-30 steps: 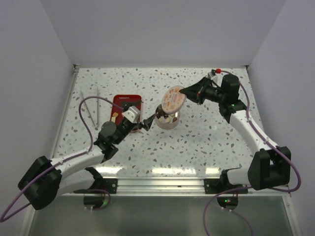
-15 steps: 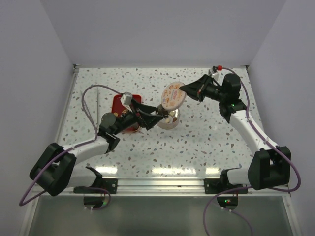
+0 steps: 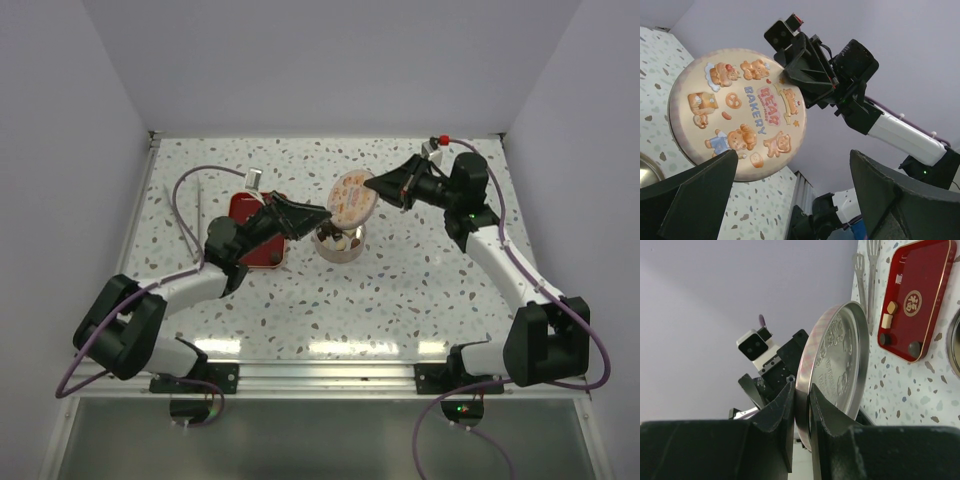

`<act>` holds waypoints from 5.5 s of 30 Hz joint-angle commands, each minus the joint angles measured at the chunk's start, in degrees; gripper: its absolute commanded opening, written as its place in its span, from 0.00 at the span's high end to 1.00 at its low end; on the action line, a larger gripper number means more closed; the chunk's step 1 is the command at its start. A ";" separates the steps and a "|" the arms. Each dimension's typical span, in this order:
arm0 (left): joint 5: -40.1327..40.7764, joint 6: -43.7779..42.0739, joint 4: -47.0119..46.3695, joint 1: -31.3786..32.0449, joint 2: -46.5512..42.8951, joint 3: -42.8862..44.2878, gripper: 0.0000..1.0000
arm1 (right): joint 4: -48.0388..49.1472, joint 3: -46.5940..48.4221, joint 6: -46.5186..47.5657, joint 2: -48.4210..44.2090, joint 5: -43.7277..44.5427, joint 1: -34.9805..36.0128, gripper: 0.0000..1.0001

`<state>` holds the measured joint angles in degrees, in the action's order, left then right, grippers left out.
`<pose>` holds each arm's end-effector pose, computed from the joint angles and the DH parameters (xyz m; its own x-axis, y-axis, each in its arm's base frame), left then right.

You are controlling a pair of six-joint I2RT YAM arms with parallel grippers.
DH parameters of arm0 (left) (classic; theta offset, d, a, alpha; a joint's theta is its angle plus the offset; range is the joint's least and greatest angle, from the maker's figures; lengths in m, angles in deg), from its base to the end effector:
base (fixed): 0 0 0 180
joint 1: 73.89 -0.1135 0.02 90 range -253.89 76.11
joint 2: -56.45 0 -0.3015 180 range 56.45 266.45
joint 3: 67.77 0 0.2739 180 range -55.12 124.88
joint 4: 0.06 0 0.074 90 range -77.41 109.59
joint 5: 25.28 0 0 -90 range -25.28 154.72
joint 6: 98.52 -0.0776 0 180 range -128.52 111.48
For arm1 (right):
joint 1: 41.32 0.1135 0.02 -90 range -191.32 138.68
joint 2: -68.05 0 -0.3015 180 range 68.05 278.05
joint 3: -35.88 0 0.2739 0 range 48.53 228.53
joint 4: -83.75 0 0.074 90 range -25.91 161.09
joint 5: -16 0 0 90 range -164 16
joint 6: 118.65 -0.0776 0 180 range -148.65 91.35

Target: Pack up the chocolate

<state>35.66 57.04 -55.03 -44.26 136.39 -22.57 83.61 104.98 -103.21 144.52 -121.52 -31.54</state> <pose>0.2643 -0.1937 0.3033 -0.6297 -0.5573 -0.5411 0.6164 0.0655 -0.7847 0.3317 0.1152 0.3550 -0.8394 0.5159 -0.1710 -0.0982 0.1655 0.9813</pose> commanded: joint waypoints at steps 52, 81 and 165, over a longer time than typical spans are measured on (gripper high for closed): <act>3.66 2.38 11.01 0.43 5.14 6.73 0.00 | 11.57 -4.32 -2.86 -2.37 -1.51 0.59 1.00; 1.90 5.45 5.21 0.43 6.10 3.39 0.08 | 12.71 -9.33 2.57 3.42 -0.81 1.73 1.00; 9.37 -21.79 22.18 -0.10 12.17 9.20 0.15 | 39.41 -10.65 4.17 32.78 -2.74 -1.78 0.91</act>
<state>45.50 36.82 -27.71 -44.50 151.51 -11.44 114.54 95.42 -95.02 176.36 -124.54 -32.20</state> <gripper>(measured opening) 0.850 0.186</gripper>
